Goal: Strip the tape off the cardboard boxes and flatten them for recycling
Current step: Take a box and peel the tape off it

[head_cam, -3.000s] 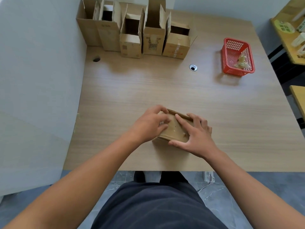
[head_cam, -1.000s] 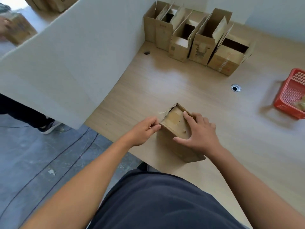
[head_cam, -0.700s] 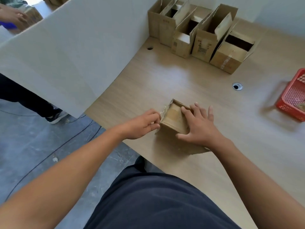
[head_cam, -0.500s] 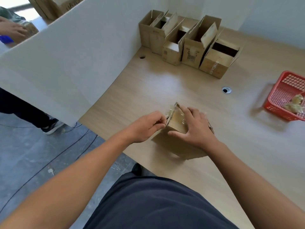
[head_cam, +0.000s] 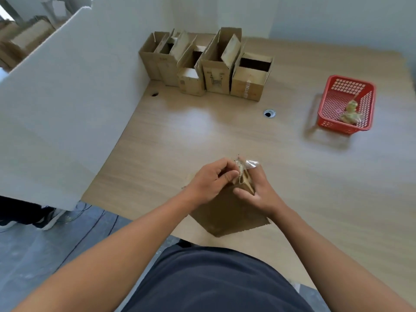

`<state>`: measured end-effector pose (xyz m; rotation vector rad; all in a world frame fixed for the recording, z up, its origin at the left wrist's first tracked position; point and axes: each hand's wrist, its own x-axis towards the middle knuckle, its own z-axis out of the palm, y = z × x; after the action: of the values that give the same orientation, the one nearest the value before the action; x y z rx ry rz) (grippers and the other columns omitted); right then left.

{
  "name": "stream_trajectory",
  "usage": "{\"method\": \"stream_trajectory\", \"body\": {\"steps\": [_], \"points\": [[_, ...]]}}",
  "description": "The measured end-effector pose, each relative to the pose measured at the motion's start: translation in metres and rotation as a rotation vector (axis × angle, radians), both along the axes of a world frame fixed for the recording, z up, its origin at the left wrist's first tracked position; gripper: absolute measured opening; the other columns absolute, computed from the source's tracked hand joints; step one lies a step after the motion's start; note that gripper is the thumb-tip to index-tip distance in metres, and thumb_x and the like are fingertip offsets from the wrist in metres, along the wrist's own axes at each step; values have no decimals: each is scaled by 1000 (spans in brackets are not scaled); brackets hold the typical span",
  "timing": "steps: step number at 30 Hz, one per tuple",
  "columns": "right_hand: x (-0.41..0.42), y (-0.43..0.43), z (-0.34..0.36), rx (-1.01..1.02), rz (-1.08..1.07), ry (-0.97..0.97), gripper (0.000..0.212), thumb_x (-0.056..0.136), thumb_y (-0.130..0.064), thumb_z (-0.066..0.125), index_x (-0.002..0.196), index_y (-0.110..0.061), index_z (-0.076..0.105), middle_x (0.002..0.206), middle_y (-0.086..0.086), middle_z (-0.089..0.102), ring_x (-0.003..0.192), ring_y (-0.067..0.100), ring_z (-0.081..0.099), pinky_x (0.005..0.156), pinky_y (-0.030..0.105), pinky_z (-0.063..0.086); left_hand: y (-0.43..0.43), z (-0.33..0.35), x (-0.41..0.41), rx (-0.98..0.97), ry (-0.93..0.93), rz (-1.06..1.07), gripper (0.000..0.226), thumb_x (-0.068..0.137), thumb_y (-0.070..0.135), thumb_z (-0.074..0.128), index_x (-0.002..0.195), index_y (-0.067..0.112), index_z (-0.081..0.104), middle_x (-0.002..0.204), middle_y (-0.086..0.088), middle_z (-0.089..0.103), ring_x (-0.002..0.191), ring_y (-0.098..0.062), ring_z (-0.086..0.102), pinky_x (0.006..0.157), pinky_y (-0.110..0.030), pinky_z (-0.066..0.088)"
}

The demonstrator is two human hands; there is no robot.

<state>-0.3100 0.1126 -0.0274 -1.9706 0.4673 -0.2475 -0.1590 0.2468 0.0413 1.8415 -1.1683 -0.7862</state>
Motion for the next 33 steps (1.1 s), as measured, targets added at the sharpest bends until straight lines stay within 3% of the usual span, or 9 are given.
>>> {"method": "stream_trajectory", "body": {"steps": [4, 7, 10, 13, 15, 20, 24, 28, 33], "points": [[-20, 3, -12, 35, -105, 36, 79, 80, -73, 60, 148, -42, 34, 143, 0, 45, 134, 14, 43, 112, 40, 40, -4, -15, -16, 7, 38, 28, 6, 98, 26, 67, 100, 32, 68, 94, 18, 68, 95, -3, 63, 84, -15, 48], [-33, 8, -16, 81, -133, 2, 69, 84, -66, 60, 144, -47, 32, 145, 1, 48, 135, 13, 46, 111, 36, 41, -11, -20, -25, 0, -18, -18, 6, 96, 21, 70, 97, 26, 72, 100, 9, 63, 97, -6, 60, 86, -15, 47], [-44, 13, -20, 133, -164, 2, 65, 86, -68, 57, 143, -48, 34, 145, -9, 49, 135, 0, 45, 111, 30, 40, -18, -22, -34, 3, 24, -72, 6, 95, 14, 71, 93, 20, 72, 107, 4, 58, 95, -12, 61, 89, -22, 51], [-56, 16, -33, 149, -193, 50, 79, 88, -69, 54, 153, -29, 34, 153, -9, 44, 140, 3, 42, 116, 41, 39, -22, -27, -40, 48, 2, -123, 3, 95, 15, 71, 91, 16, 71, 109, 3, 58, 97, -13, 61, 89, -23, 51], [-65, 19, -42, 208, -183, 66, 82, 90, -64, 56, 158, -27, 29, 159, -9, 39, 144, 8, 41, 118, 46, 38, -26, -31, -43, 108, -28, -176, 6, 95, 16, 70, 94, 11, 72, 108, 1, 58, 98, -15, 60, 89, -25, 51], [-79, 32, -53, 258, -265, 3, 69, 93, -58, 59, 152, -29, 37, 149, -19, 48, 136, 3, 49, 111, 38, 46, -25, -40, -57, 123, -104, -255, 7, 101, 18, 61, 97, 14, 66, 92, 4, 64, 87, -9, 57, 77, -20, 45], [-80, 40, -54, 237, -276, -17, 62, 96, -48, 53, 151, -24, 38, 146, -7, 51, 135, 8, 49, 108, 23, 40, -21, -47, -59, 146, -59, -256, 11, 104, 19, 56, 96, 17, 63, 82, 6, 66, 79, -10, 61, 71, -19, 48], [-85, 47, -59, 201, -292, -39, 60, 95, -48, 48, 145, -16, 44, 135, 8, 56, 123, 23, 56, 103, 43, 47, -18, -55, -66, 181, 65, -201, 22, 107, 15, 49, 87, 19, 58, 74, 16, 62, 67, -2, 56, 67, -14, 44], [-85, 57, -60, 210, -376, -65, 53, 93, -42, 45, 141, -18, 51, 128, 4, 62, 116, 20, 61, 96, 40, 50, -28, -56, -76, 247, 119, -114, 27, 109, 29, 44, 86, 21, 54, 65, 7, 63, 55, -6, 56, 53, -20, 46]]}}
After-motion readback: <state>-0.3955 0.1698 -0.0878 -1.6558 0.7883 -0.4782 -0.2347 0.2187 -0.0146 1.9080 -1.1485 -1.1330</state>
